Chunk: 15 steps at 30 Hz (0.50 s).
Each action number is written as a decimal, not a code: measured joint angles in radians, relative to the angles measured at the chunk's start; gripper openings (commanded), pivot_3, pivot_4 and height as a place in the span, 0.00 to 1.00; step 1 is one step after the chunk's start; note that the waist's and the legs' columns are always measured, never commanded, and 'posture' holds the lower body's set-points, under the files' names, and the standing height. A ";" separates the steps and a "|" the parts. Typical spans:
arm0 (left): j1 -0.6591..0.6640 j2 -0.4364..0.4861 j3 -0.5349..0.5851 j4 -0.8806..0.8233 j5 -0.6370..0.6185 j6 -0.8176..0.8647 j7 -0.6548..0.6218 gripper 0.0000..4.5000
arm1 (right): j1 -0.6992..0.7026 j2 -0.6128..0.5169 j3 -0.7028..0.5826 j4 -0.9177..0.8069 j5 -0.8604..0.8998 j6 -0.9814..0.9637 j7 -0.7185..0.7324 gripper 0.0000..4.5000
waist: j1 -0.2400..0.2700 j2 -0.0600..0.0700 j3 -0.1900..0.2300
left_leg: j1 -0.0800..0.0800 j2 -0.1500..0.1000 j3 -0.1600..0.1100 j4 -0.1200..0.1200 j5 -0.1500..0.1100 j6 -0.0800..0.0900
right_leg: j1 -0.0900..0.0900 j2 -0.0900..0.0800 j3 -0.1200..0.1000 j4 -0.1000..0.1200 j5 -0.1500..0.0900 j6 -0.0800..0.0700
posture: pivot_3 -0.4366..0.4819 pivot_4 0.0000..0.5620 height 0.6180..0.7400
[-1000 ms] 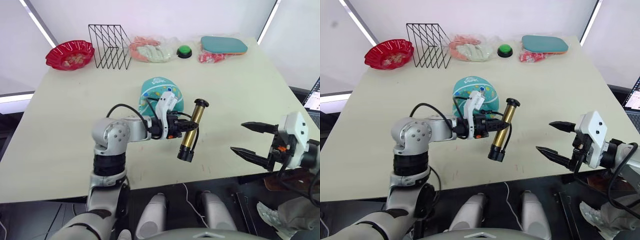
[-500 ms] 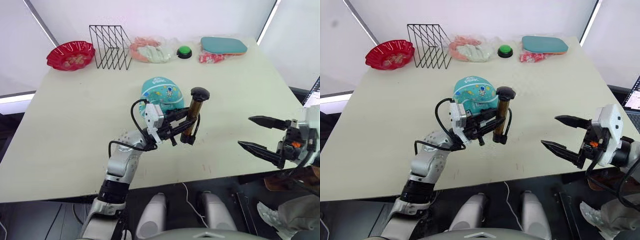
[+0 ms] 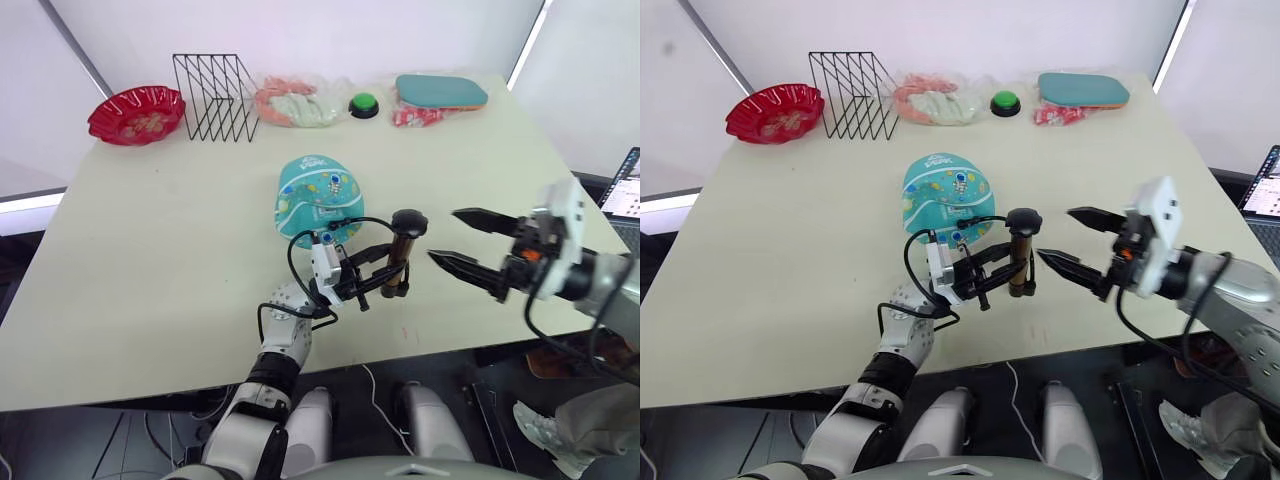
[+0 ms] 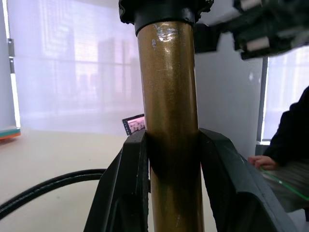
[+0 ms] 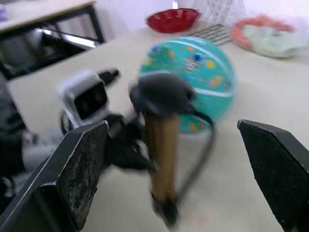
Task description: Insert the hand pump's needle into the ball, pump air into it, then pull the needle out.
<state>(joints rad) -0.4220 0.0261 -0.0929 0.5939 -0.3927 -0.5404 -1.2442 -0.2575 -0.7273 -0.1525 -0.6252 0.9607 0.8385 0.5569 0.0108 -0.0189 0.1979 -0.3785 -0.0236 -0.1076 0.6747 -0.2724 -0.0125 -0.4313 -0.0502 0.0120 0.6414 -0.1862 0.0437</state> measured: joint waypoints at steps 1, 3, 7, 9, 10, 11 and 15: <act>-0.003 0.003 0.006 0.018 0.000 -0.014 -0.006 0.24 | -0.050 0.040 0.034 0.021 -0.003 0.015 -0.024 1.00 | -0.003 0.000 0.000 | 0.000 0.000 -0.001 0.000 0.000 0.000 | 0.000 0.000 0.000 0.000 0.000 0.000 | 0.48 0.27 1.00; -0.009 0.004 0.010 0.031 0.000 -0.025 -0.017 0.24 | -0.115 0.099 0.093 0.040 -0.005 0.029 -0.056 1.00 | -0.004 0.001 0.000 | -0.001 -0.001 -0.003 0.000 0.000 0.000 | -0.001 0.000 -0.001 0.000 0.000 0.000 | 0.48 0.27 1.00; -0.010 -0.004 0.011 0.031 0.000 -0.035 -0.019 0.24 | -0.181 0.162 0.149 0.065 -0.017 0.047 -0.097 1.00 | 0.003 0.001 -0.001 | -0.003 -0.002 -0.009 0.001 0.000 0.000 | 0.000 -0.001 -0.008 0.000 0.000 0.000 | 0.48 0.27 1.00; -0.011 -0.003 0.013 0.031 0.000 -0.035 -0.019 0.24 | -0.198 0.169 0.158 0.081 -0.031 0.051 -0.106 1.00 | 0.003 0.001 -0.001 | -0.004 -0.002 -0.011 0.001 0.000 0.000 | 0.001 -0.002 -0.010 -0.001 0.000 0.000 | 0.48 0.27 1.00; -0.012 -0.003 0.013 0.031 -0.001 -0.034 -0.018 0.24 | -0.199 0.169 0.160 0.083 -0.041 0.051 -0.106 1.00 | 0.003 0.001 -0.001 | -0.004 -0.002 -0.012 0.001 0.000 0.000 | 0.001 -0.002 -0.011 -0.001 0.000 0.000 | 0.48 0.27 1.00; -0.013 -0.002 0.014 0.031 -0.001 -0.033 -0.018 0.24 | -0.199 0.169 0.166 0.086 -0.050 0.051 -0.106 1.00 | 0.002 0.001 -0.001 | -0.004 -0.002 -0.013 0.001 0.000 0.000 | 0.001 -0.002 -0.011 -0.001 0.000 0.000 | 0.48 0.27 1.00; -0.015 -0.003 0.014 0.028 -0.002 -0.031 -0.016 0.24 | -0.199 0.171 0.169 0.088 -0.055 0.052 -0.105 1.00 | -0.001 0.002 -0.001 | -0.004 -0.002 -0.016 0.001 0.000 0.000 | 0.002 -0.002 -0.014 0.000 0.000 0.000 | 0.48 0.27 1.00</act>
<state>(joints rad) -0.4368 0.0233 -0.0785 0.6214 -0.3949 -0.5718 -1.2597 -0.4565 -0.5562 0.0164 -0.5373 0.9056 0.8903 0.4520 0.0093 -0.0174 0.1973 -0.3824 -0.0259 -0.1236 0.6758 -0.2724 -0.0124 -0.4294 -0.0520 -0.0019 0.6410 -0.1866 0.0433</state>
